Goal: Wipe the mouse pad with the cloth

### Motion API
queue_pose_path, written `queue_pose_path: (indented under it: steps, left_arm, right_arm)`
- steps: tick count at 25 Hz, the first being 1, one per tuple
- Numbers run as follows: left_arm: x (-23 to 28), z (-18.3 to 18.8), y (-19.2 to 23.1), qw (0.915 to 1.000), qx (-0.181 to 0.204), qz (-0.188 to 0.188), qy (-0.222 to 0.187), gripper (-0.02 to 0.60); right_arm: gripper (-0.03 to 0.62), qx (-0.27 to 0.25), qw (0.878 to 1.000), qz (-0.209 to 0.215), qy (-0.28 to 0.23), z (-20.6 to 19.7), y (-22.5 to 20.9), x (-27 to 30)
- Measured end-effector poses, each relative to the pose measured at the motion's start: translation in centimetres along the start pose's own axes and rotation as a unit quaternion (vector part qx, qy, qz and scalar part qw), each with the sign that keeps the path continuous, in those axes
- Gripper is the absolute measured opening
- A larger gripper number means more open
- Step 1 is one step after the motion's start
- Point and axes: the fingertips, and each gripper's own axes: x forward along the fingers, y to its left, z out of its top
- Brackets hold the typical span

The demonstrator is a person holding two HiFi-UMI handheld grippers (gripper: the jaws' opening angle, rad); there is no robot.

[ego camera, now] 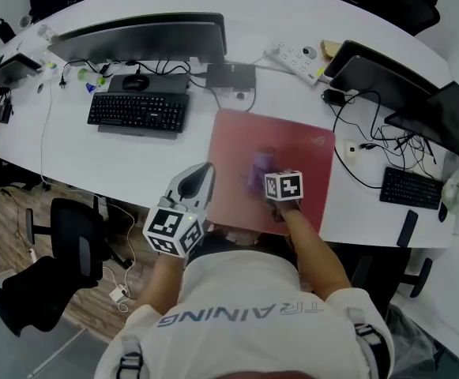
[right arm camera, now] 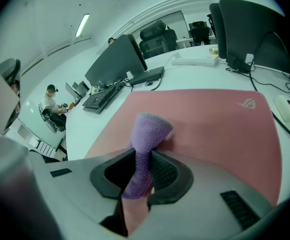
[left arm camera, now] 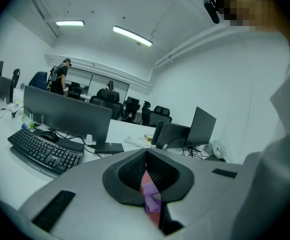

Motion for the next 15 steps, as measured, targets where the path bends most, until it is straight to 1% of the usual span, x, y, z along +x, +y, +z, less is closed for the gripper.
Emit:
queue_pose_path:
  steps: [7,15]
  left_arm:
    - [2.4,-0.6,-4.9,0.9999,0.000,-0.013,-0.001,0.031]
    - [4.0,-1.0,-9.3,0.9998,-0.002,-0.017,-0.009,0.031]
  right_arm:
    - [0.097,0.011,1.000,-0.015,-0.004,-1.4,-5.5,-3.3]
    - [0.097,0.021,0.999,-0.032,-0.011,-3.1,-10.8,-7.1]
